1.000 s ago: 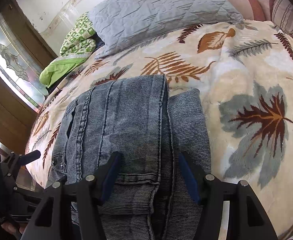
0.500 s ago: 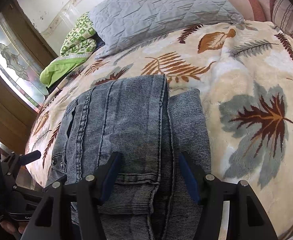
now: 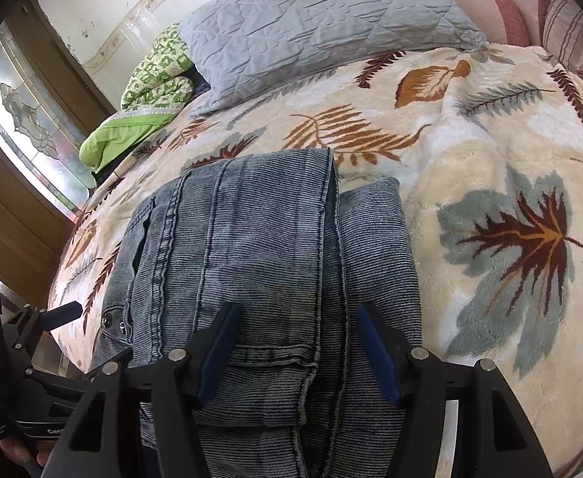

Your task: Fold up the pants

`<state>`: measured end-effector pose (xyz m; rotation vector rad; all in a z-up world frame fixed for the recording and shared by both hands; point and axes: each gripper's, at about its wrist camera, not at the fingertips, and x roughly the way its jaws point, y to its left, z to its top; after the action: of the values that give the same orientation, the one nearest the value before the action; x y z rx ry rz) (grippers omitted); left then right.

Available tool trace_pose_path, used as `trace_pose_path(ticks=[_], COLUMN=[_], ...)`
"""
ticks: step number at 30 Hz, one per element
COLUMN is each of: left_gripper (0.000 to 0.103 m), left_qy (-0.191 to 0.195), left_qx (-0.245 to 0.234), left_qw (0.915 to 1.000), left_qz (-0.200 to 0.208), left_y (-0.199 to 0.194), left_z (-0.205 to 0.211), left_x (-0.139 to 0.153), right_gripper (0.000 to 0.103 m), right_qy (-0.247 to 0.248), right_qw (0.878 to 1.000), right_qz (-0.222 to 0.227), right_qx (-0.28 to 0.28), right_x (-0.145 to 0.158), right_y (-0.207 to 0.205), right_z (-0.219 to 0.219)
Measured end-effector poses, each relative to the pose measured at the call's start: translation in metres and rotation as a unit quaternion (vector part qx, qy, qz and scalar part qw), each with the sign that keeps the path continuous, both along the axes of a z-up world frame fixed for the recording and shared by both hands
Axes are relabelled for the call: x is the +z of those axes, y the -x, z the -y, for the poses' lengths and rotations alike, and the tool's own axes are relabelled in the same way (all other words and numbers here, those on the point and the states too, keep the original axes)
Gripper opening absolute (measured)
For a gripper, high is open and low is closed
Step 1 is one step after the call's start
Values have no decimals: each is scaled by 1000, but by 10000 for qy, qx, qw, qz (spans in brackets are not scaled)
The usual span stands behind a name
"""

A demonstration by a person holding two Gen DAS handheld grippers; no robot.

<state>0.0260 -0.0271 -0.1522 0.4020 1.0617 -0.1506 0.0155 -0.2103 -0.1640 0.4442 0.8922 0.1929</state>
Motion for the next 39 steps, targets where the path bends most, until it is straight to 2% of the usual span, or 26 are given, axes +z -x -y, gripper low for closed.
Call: trace_pose_path(ticks=[39], left_gripper=[103], left_qy=[422], left_qx=[400], left_qw=[9983], left_qz=[81], left_y=[6], left_z=[-11], left_x=[-2], right_gripper=[70], right_qy=[75], right_qw=[9999], right_qz=[90], right_qx=[55], right_x=[-1], right_y=[1], right_z=[-3])
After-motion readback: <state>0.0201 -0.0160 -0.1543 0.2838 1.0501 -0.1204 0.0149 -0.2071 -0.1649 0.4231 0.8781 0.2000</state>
